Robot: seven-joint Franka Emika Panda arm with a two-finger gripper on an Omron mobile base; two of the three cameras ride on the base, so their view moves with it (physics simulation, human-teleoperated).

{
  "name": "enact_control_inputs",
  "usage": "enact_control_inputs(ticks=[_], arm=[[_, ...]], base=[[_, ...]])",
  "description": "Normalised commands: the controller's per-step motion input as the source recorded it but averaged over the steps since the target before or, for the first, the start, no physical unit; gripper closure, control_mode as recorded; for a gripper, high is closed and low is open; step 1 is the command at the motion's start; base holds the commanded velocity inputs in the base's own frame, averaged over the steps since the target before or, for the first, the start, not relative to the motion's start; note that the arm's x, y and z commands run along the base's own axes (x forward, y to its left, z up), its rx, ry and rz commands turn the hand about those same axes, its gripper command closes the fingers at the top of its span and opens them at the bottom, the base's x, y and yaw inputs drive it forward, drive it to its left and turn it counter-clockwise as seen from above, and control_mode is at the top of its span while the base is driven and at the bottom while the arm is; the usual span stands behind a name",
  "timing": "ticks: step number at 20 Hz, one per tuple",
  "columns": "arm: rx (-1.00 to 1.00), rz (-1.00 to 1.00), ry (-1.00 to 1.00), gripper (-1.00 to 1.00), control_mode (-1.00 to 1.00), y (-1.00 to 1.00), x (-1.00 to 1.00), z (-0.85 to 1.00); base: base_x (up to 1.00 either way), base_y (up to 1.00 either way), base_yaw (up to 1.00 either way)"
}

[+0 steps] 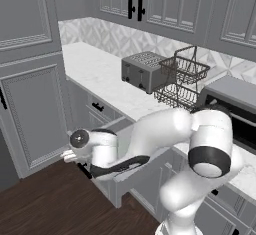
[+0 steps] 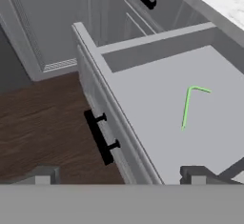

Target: Take a straw from the drawer in front and place it inside the glass cup on the dining counter.

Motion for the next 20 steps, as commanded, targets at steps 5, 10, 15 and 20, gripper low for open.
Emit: enact_control_inputs(ticks=[5,10,15,20], arm=[[0.24,0.00,0.15,-1.00,-1.00,-0.75,0.70,0.70],[0.07,0.01,0.24,-1.00,-1.00,-0.19,0.76,0.15],[-0.02,0.02,0.23,-1.00,-1.00,0.00,0.51,-0.33],[-0.04,0.01,0.11,-1.00,-1.00,0.00,0.15,-0.53]], base=[[0.00,0.00,0.00],[0.00,0.00,0.00],[0.00,0.00,0.00],[0.00,0.00,0.00]])
